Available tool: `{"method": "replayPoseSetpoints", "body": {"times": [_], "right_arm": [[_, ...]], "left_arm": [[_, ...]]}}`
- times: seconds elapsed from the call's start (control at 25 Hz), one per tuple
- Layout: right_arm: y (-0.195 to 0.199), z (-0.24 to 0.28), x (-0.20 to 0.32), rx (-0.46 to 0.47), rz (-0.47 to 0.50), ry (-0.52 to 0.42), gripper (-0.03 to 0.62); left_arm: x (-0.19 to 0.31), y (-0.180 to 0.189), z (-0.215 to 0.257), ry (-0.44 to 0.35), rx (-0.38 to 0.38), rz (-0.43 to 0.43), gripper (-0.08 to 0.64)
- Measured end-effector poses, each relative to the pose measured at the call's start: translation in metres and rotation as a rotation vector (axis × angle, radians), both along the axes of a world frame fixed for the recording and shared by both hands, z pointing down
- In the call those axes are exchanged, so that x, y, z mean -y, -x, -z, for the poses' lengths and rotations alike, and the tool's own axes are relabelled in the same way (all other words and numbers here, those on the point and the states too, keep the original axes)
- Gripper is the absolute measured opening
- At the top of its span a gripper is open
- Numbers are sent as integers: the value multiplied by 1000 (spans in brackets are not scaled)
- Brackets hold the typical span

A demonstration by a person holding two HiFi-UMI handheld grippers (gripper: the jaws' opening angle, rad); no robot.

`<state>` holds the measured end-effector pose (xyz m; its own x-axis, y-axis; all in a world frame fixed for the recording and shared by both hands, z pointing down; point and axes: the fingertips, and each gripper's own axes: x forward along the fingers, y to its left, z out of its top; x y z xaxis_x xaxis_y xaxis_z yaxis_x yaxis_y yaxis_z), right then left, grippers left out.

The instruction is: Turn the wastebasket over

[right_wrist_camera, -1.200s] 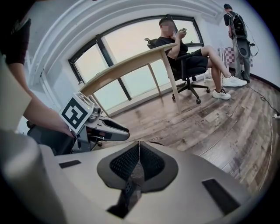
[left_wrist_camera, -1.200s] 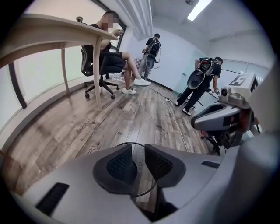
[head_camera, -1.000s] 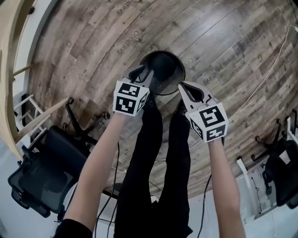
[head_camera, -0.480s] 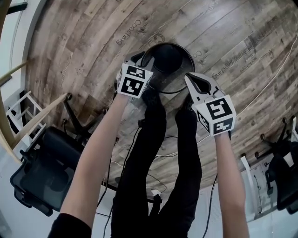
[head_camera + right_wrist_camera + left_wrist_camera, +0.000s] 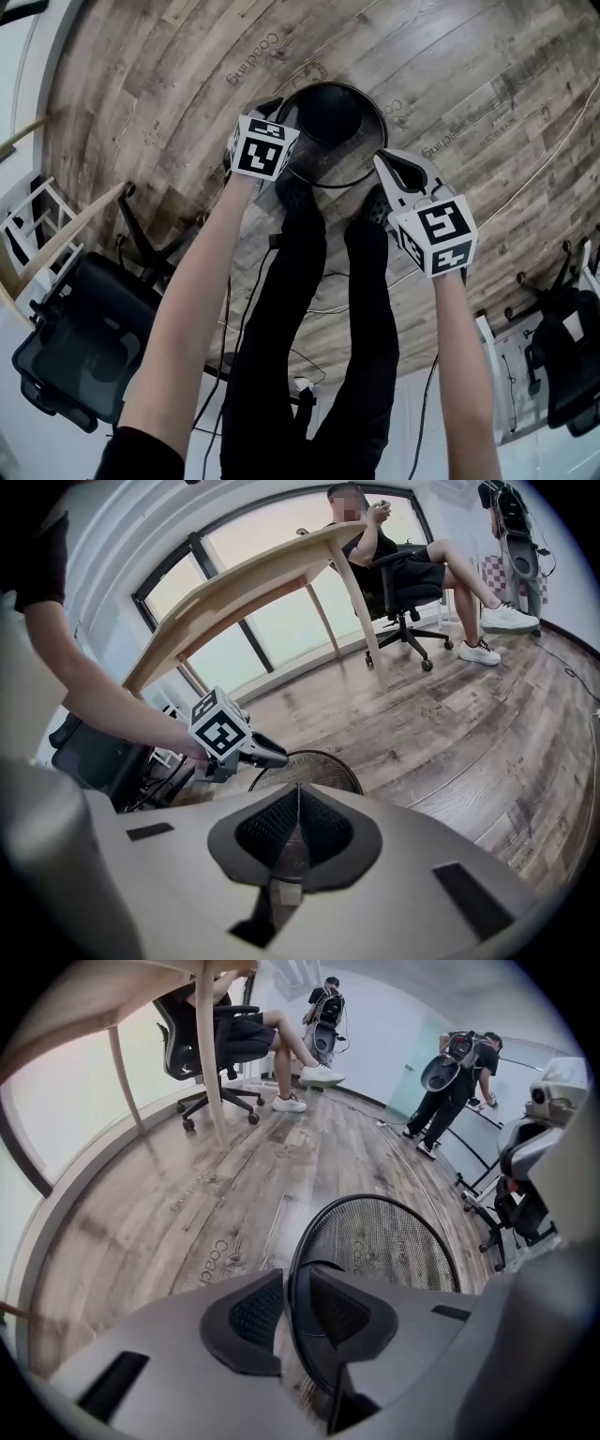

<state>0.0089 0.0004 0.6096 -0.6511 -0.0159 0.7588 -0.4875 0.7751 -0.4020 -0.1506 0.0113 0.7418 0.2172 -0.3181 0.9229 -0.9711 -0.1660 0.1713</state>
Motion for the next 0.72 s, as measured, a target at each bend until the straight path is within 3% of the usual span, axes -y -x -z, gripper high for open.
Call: {"method": "replayPoseSetpoints", "body": {"times": [0.28, 0.72], "right_arm": [[1, -6, 3, -8, 20, 18, 34], [-9, 2, 8, -10, 13, 11, 34]], "left_arm": [[0, 3, -6, 34, 69, -36, 43], [3, -22, 18, 14, 48, -74, 41]]}}
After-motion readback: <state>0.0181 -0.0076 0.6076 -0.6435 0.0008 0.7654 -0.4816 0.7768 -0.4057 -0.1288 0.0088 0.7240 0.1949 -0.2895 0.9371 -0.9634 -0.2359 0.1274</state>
